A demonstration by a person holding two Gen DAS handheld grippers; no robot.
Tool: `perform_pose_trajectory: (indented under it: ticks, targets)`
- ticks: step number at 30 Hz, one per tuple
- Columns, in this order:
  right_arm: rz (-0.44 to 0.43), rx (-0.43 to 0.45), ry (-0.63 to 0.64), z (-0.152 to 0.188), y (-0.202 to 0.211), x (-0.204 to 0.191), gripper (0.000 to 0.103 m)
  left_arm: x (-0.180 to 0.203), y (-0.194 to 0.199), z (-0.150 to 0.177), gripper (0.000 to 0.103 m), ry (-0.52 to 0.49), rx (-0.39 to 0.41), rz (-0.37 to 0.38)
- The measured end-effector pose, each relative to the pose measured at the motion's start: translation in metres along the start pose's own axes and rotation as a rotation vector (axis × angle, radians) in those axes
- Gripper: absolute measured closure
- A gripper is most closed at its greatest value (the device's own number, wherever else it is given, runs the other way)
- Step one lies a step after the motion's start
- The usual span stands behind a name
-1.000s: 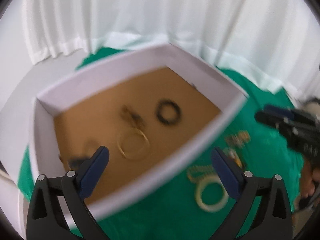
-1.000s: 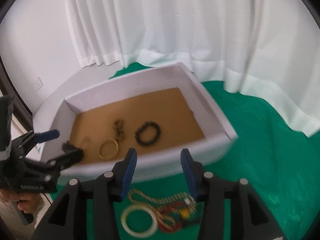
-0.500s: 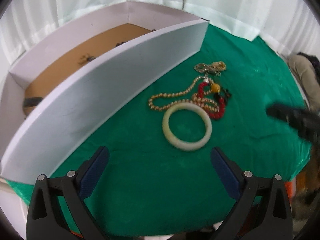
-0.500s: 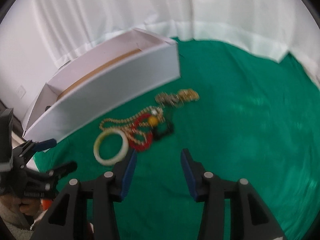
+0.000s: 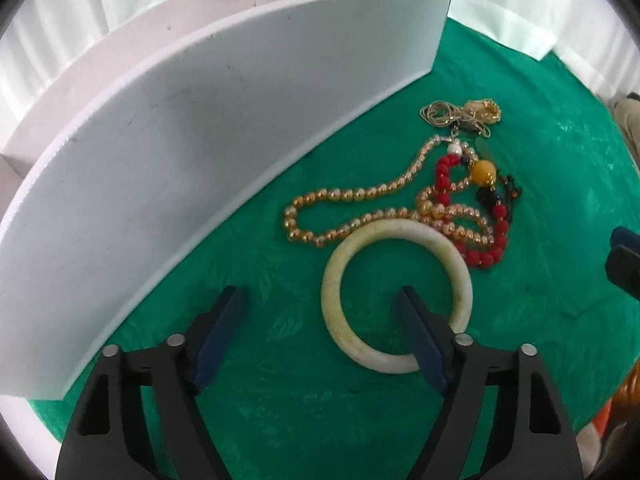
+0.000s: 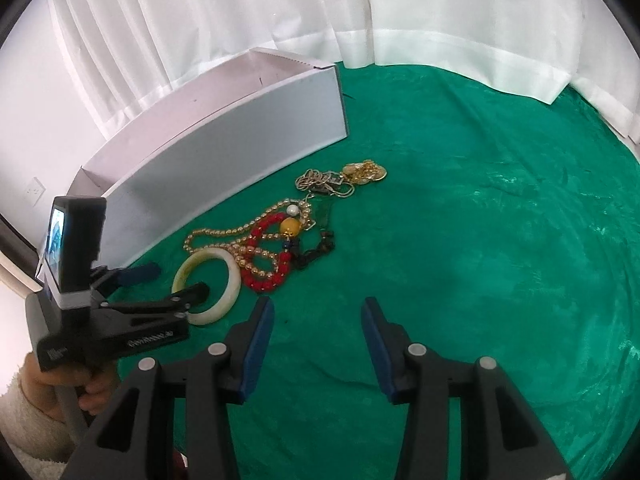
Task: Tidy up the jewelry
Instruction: 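Withdraw both tools back toward the remaining jewelry, then grasp the white jade bangle with the left tool while the right tool grasps the red bead necklace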
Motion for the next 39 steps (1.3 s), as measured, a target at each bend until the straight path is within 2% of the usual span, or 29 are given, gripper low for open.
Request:
perform_pose_trajectory:
  ticks: [1,2,4,5,7,12,20,22,25,26,34,39]
  targets:
    - [0.000,0.001,0.002,0.000,0.000,-0.001,0.057,0.000,0.001,0.000,0.043,-0.001,0.001,0.012]
    - [0.002,0.001,0.005,-0.001,0.000,-0.001,0.057,0.001,0.003,0.001,0.051,-0.003,0.005,0.019]
    - [0.005,-0.002,0.011,-0.002,-0.002,-0.002,0.057,0.003,0.007,0.000,0.088,-0.021,0.014,0.018]
    - [0.005,-0.004,0.014,-0.003,-0.004,-0.003,0.057,0.004,0.008,0.001,0.092,-0.025,0.015,0.012]
    - [0.011,-0.006,0.022,-0.007,-0.008,-0.004,0.057,0.001,0.009,0.004,0.093,-0.018,0.015,0.019]
    - [-0.009,-0.016,0.065,-0.021,-0.026,-0.012,0.057,-0.014,0.011,0.011,0.095,0.035,-0.015,0.093]
    - [-0.008,-0.050,0.131,-0.056,-0.065,-0.029,0.061,-0.022,0.016,0.025,0.095,0.049,-0.017,0.100]
    - [0.001,-0.065,0.147,-0.062,-0.075,-0.034,0.066,-0.019,0.012,0.021,0.095,0.048,-0.018,0.101]
    - [0.020,-0.096,0.154,-0.065,-0.085,-0.035,0.084,-0.018,0.010,0.019,0.095,0.044,-0.015,0.102]
    - [0.019,-0.103,0.153,-0.065,-0.086,-0.034,0.085,-0.018,0.010,0.018,0.095,0.046,-0.016,0.105]
    - [-0.083,-0.024,0.074,-0.061,-0.027,-0.017,0.085,-0.028,0.030,0.021,0.095,0.064,-0.007,0.169]
    - [-0.108,0.019,0.067,-0.055,0.009,-0.011,0.085,-0.031,0.047,0.023,0.095,0.069,0.008,0.191]
Point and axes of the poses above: each gripper's, at about its wrist camera, not at the fingertips, and y roughly against the way its jaws point, x to its right, z to its underside, the point moved 2 cm from there along -y, roughly the way its jaws point, and after that the axes turned 9 degrees about -x, right-handed, at the moved point
